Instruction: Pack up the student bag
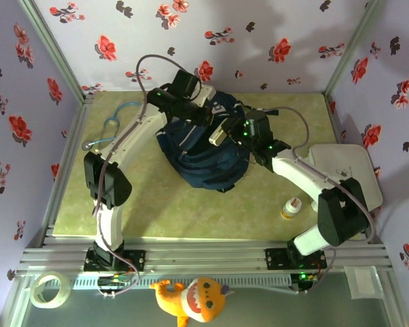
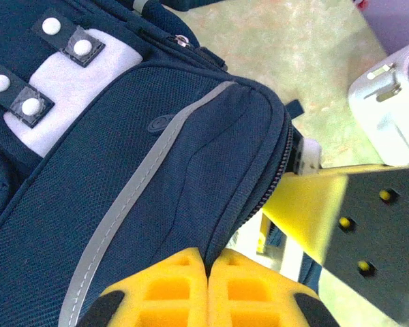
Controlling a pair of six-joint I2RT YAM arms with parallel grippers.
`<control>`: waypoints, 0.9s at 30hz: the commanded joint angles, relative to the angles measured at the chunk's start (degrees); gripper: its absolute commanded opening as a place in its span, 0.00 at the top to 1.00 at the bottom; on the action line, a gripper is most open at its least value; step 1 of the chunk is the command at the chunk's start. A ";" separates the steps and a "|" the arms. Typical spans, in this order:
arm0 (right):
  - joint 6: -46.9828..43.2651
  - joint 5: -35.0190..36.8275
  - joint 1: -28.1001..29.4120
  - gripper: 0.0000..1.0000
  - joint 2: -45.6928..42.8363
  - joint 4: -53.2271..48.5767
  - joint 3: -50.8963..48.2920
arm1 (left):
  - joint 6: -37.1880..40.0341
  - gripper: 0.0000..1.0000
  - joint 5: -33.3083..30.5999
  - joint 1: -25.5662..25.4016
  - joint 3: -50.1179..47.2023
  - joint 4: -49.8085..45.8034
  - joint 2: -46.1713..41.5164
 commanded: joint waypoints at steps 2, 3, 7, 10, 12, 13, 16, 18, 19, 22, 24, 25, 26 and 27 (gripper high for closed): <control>1.30 -2.57 -2.10 0.60 4.00 4.71 5.28 | -5.29 1.00 8.36 1.83 2.45 7.76 -4.24; 1.90 -4.14 -2.19 0.57 4.83 5.29 5.74 | -5.30 1.00 8.36 1.94 2.30 7.85 -4.18; 5.52 -8.99 -2.76 0.53 5.78 10.96 3.86 | -6.25 1.00 8.43 2.70 1.92 7.62 -3.60; 6.17 -8.90 -3.45 0.52 3.59 12.09 1.28 | -6.51 1.00 8.43 2.99 1.08 8.15 -3.72; 5.72 -8.64 -4.15 0.52 1.36 11.09 -0.25 | -6.53 1.00 8.39 3.08 0.50 8.54 -3.80; 5.13 -8.53 -4.46 0.52 0.16 10.18 -0.97 | -6.40 1.00 8.35 3.08 -0.03 8.64 -3.85; 1.49 -6.93 -5.09 0.49 -3.13 3.80 -2.10 | -5.87 1.00 8.33 3.08 -1.80 8.91 -3.90; -1.64 -5.38 -5.07 0.46 -5.41 -1.67 -2.41 | -5.67 0.82 8.28 3.12 -3.89 9.11 -4.23; -3.09 -4.42 -5.08 0.45 -6.63 -4.18 -2.89 | -5.71 0.73 8.35 3.17 -5.43 9.45 -4.67; -6.37 -0.52 -5.09 0.40 -10.54 -10.01 -4.91 | -6.19 0.50 8.38 3.48 -11.06 11.29 -6.79; -8.12 1.59 -5.09 0.38 -12.78 -12.82 -6.17 | -7.58 0.42 8.27 4.15 -16.29 13.87 -9.26; -8.99 2.27 -5.09 0.37 -13.87 -14.02 -6.78 | -8.90 0.38 8.29 4.70 -19.81 16.00 -10.94; -9.87 2.70 -5.03 0.36 -14.66 -15.12 -7.28 | -10.66 0.35 8.27 5.46 -23.73 18.49 -12.78; -10.65 2.91 -5.00 0.35 -15.05 -16.07 -7.58 | -12.37 0.34 8.10 6.16 -27.09 20.57 -14.15</control>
